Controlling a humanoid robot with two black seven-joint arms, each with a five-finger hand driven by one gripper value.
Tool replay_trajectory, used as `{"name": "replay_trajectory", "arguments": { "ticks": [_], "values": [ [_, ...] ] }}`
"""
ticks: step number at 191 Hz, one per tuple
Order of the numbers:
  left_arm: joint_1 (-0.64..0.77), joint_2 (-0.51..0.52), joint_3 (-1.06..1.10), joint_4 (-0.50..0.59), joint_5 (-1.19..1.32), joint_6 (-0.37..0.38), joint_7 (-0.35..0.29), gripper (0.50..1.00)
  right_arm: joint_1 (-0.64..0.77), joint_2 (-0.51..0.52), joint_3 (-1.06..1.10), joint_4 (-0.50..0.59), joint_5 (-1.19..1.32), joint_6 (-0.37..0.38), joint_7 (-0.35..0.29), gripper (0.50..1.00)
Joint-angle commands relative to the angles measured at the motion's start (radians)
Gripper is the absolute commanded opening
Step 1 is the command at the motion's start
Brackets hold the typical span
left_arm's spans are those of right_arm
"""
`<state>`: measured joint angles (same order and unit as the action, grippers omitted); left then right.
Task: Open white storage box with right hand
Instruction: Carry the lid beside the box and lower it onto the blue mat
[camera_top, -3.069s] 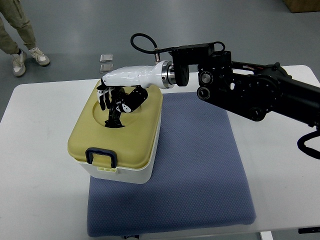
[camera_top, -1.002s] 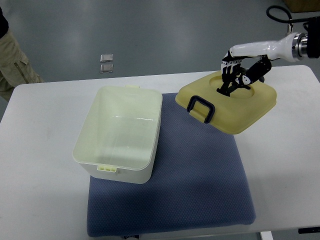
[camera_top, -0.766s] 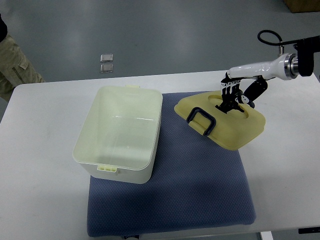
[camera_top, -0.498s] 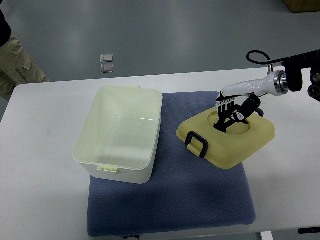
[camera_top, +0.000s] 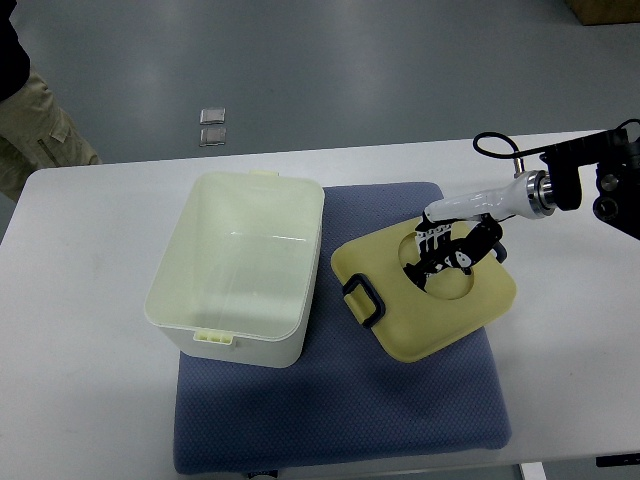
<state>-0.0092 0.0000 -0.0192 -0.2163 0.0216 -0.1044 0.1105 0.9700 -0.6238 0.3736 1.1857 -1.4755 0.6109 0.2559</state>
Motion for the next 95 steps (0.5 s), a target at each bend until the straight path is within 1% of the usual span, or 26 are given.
{"name": "replay_trajectory", "arguments": {
  "ticks": [1, 40, 41, 42, 43, 44, 45, 47, 48, 49, 51, 53, 54, 55, 56, 57, 58, 60, 68, 80, 95],
  "values": [
    [0.0, 0.0, -0.001, 0.0, 0.0, 0.0, 0.0, 1.0, -0.011, 0.012, 0.004, 0.0, 0.003, 0.0, 0.002, 0.5],
    [0.0, 0.0, 0.001, 0.001, 0.0, 0.0, 0.0, 1.0, -0.036, 0.047, 0.008, 0.002, 0.009, 0.0, 0.002, 0.5],
    [0.0, 0.0, 0.001, 0.001, 0.0, 0.0, 0.0, 1.0, -0.037, 0.049, 0.008, 0.002, 0.011, 0.0, 0.003, 0.545],
    [0.0, 0.0, 0.001, 0.001, 0.0, 0.0, 0.0, 1.0, -0.037, 0.049, 0.008, 0.002, 0.011, 0.0, 0.003, 0.545],
    [0.0, 0.0, 0.001, 0.001, 0.0, 0.0, 0.0, 1.0, -0.04, 0.05, 0.008, 0.002, 0.012, 0.0, 0.003, 0.61],
    [0.0, 0.0, 0.001, 0.001, 0.0, 0.0, 0.0, 1.0, -0.04, 0.05, 0.008, 0.002, 0.012, 0.0, 0.003, 0.611],
    [0.0, 0.0, 0.001, 0.001, 0.0, 0.0, 0.0, 1.0, -0.043, 0.052, 0.008, 0.002, 0.012, 0.0, 0.003, 0.676],
    [0.0, 0.0, 0.001, 0.001, 0.0, 0.0, 0.0, 1.0, -0.043, 0.052, 0.008, 0.002, 0.012, 0.0, 0.003, 0.676],
    [0.0, 0.0, 0.001, 0.0, 0.0, 0.0, 0.0, 1.0, -0.048, 0.053, 0.008, 0.002, 0.014, 0.0, 0.003, 0.739],
    [0.0, 0.0, 0.001, 0.0, 0.0, 0.0, 0.0, 1.0, -0.048, 0.053, 0.008, 0.002, 0.014, 0.0, 0.003, 0.74],
    [0.0, 0.0, 0.001, 0.001, 0.0, 0.0, 0.0, 1.0, -0.056, 0.055, 0.008, 0.002, 0.015, 0.0, 0.003, 0.825],
    [0.0, 0.0, 0.001, 0.001, 0.0, 0.0, 0.0, 1.0, -0.056, 0.055, 0.008, 0.002, 0.015, 0.0, 0.003, 0.825],
    [0.0, 0.0, -0.001, 0.001, 0.0, 0.0, 0.0, 1.0, -0.06, 0.056, 0.008, 0.002, 0.015, 0.0, 0.003, 0.852],
    [0.0, 0.0, -0.001, 0.001, 0.0, 0.0, 0.0, 1.0, -0.06, 0.056, 0.008, 0.002, 0.015, 0.0, 0.003, 0.852],
    [0.0, 0.0, 0.001, 0.001, 0.0, 0.0, 0.0, 1.0, -0.062, 0.058, 0.008, 0.002, 0.015, 0.0, 0.002, 0.87],
    [0.0, 0.0, 0.001, 0.001, 0.0, 0.0, 0.0, 1.0, -0.062, 0.058, 0.008, 0.002, 0.015, 0.0, 0.002, 0.87],
    [0.0, 0.0, 0.001, 0.0, 0.0, 0.0, 0.0, 1.0, -0.065, 0.061, 0.008, 0.002, 0.015, 0.0, 0.002, 0.885],
    [0.0, 0.0, 0.001, 0.001, 0.0, 0.0, 0.0, 1.0, -0.066, 0.062, 0.01, 0.0, 0.017, 0.0, 0.003, 0.895],
    [0.0, 0.0, 0.001, 0.001, 0.0, 0.0, 0.0, 1.0, -0.073, 0.072, 0.01, 0.0, 0.017, 0.0, 0.003, 0.913],
    [0.0, 0.0, 0.001, 0.001, 0.0, 0.0, 0.0, 1.0, -0.082, 0.078, 0.019, -0.004, 0.018, 0.0, 0.003, 0.926],
    [0.0, 0.0, 0.001, 0.003, 0.0, 0.0, 0.0, 1.0, -0.094, 0.09, 0.056, -0.009, 0.02, 0.0, 0.003, 0.926]
  ]
}}
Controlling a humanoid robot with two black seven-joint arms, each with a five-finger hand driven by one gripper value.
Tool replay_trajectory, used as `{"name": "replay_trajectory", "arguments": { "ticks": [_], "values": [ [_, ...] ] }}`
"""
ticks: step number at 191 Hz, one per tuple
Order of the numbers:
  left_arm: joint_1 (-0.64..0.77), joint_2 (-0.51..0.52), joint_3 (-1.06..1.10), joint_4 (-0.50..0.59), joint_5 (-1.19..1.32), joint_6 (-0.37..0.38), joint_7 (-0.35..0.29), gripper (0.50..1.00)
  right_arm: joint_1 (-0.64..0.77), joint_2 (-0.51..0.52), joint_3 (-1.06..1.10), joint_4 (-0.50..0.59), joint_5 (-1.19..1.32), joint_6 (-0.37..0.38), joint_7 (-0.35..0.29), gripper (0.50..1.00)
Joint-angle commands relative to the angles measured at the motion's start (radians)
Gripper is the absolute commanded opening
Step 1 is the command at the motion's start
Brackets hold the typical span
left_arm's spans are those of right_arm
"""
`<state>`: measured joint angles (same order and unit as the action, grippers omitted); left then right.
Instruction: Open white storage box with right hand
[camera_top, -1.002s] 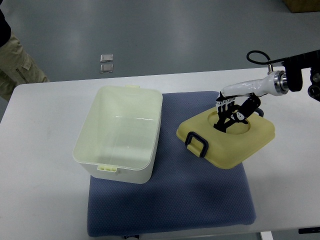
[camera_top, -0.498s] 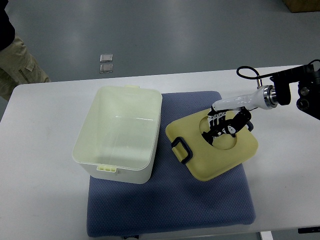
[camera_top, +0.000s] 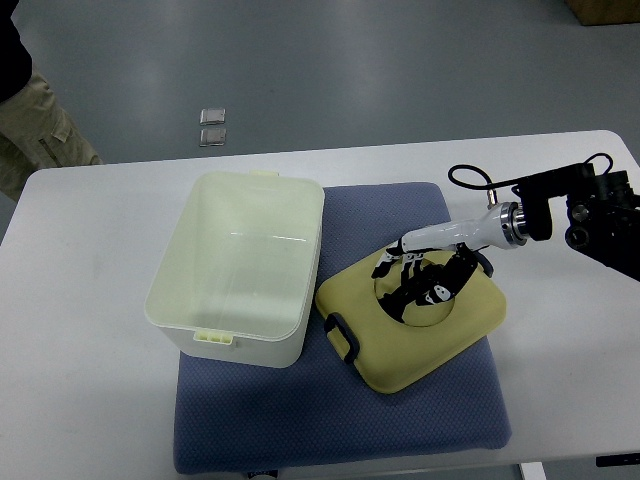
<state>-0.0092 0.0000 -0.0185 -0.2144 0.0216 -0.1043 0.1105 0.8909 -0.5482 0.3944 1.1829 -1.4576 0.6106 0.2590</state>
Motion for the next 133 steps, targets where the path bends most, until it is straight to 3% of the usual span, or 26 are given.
{"name": "replay_trajectory", "arguments": {
  "ticks": [1, 28, 80, 133],
  "values": [
    [0.0, 0.0, 0.0, 0.001, 0.0, 0.0, 0.0, 1.0, -0.016, 0.016, 0.041, -0.006, 0.002, 0.0, 0.0, 0.926],
    [0.0, 0.0, 0.0, 0.001, 0.0, 0.0, 0.0, 1.0, -0.016, 0.017, 0.106, -0.023, 0.029, 0.0, 0.0, 0.926],
    [0.0, 0.0, 0.0, -0.002, 0.0, 0.0, 0.0, 1.0, -0.004, 0.002, 0.144, -0.095, 0.318, 0.0, -0.011, 0.926],
    [0.0, 0.0, -0.001, -0.003, 0.0, 0.0, 0.0, 1.0, -0.007, 0.022, 0.307, -0.296, 0.665, 0.0, -0.012, 0.926]
  ]
}}
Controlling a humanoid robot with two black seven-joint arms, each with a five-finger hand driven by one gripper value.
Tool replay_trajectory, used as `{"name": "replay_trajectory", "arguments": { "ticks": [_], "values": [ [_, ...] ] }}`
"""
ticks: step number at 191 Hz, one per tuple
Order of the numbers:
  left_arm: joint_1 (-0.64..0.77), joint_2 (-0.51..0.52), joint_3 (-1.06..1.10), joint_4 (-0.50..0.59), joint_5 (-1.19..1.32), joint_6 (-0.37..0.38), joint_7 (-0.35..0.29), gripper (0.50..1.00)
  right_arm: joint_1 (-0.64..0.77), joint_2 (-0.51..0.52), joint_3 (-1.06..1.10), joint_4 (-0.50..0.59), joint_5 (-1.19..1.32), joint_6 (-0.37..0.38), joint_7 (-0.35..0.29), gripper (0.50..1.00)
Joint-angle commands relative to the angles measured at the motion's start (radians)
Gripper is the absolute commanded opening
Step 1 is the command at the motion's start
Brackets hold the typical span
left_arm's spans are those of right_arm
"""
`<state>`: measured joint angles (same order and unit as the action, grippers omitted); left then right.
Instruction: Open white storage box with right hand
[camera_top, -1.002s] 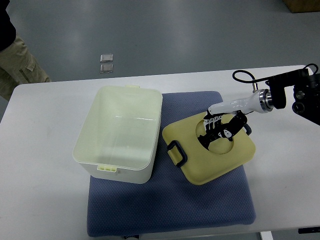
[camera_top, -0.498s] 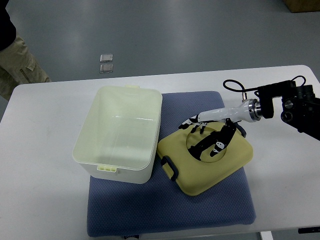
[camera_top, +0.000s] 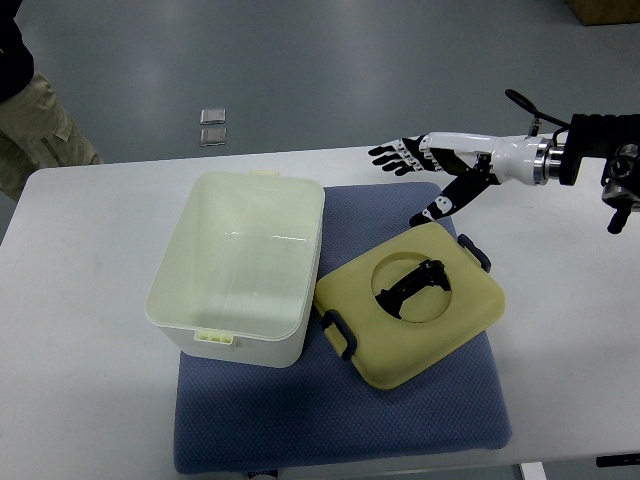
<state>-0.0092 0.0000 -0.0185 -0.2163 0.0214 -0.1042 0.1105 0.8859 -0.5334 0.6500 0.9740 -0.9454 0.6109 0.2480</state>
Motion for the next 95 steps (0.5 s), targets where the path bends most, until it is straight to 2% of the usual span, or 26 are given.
{"name": "replay_trajectory", "arguments": {
  "ticks": [1, 21, 37, 69, 95],
  "values": [
    [0.0, 0.0, -0.001, 0.0, 0.002, 0.0, 0.0, 1.0, -0.002, 0.009, 0.056, -0.1, 0.177, 0.0, -0.001, 0.926],
    [0.0, 0.0, -0.001, -0.003, 0.003, 0.0, 0.0, 1.0, -0.005, 0.043, 0.079, -0.198, 0.422, 0.0, -0.013, 0.926],
    [0.0, 0.0, -0.001, -0.003, 0.005, 0.0, 0.001, 1.0, -0.018, 0.082, 0.08, -0.233, 0.668, -0.04, -0.069, 0.924],
    [-0.001, 0.0, -0.001, -0.003, 0.003, 0.0, 0.001, 1.0, -0.061, 0.115, 0.079, -0.242, 1.123, -0.235, -0.15, 0.926],
    [0.0, 0.0, -0.001, -0.003, 0.003, 0.0, 0.001, 1.0, -0.064, 0.168, 0.08, -0.229, 1.3, -0.367, -0.164, 0.926]
  ]
}}
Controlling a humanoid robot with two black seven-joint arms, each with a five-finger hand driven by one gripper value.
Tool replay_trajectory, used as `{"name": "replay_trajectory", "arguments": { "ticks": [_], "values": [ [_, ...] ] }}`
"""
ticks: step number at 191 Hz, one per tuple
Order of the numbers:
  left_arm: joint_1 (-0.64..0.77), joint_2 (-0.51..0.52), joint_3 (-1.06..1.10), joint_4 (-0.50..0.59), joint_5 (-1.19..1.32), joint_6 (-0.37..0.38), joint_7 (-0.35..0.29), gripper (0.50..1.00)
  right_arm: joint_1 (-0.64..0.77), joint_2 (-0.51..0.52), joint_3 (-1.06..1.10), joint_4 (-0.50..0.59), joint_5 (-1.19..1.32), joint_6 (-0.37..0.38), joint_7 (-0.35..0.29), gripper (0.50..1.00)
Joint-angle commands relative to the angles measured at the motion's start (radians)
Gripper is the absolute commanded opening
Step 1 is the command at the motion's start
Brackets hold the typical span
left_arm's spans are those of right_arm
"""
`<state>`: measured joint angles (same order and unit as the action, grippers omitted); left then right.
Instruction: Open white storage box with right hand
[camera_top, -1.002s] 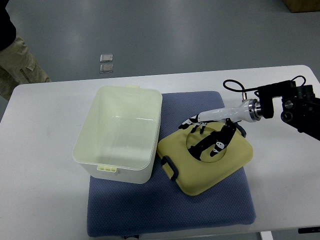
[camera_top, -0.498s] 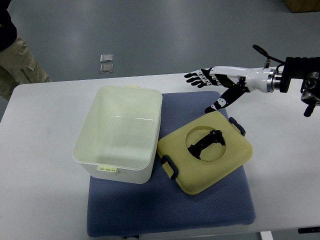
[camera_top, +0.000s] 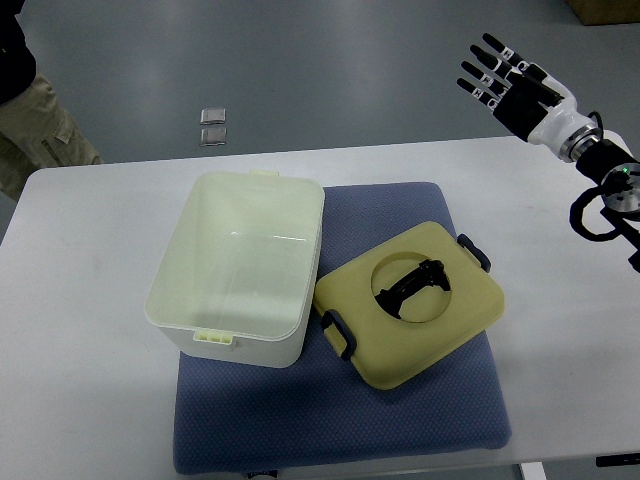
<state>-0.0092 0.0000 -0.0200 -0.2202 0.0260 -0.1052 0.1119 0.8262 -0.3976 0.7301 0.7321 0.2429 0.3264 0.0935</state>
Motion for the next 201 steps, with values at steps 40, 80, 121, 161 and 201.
{"name": "replay_trajectory", "arguments": {
  "ticks": [40, 80, 121, 161, 201],
  "values": [
    [0.0, 0.0, 0.002, -0.001, 0.0, -0.001, 0.0, 1.0, -0.026, 0.072, 0.002, 0.01, 0.134, -0.115, 0.009, 0.926],
    [-0.002, 0.0, 0.002, -0.001, 0.0, -0.001, 0.012, 1.0, -0.039, 0.105, 0.005, 0.009, 0.128, -0.106, 0.023, 0.926],
    [0.0, 0.0, 0.0, -0.001, 0.0, -0.001, 0.012, 1.0, -0.045, 0.126, 0.005, 0.009, 0.125, -0.063, 0.077, 0.926],
    [0.0, 0.0, 0.002, 0.001, -0.003, 0.001, 0.012, 1.0, -0.059, 0.155, 0.005, 0.001, 0.122, -0.009, 0.097, 0.926],
    [0.0, 0.0, 0.003, 0.004, -0.003, 0.001, 0.012, 1.0, -0.078, 0.174, 0.005, 0.001, 0.122, -0.006, 0.112, 0.926]
  ]
}}
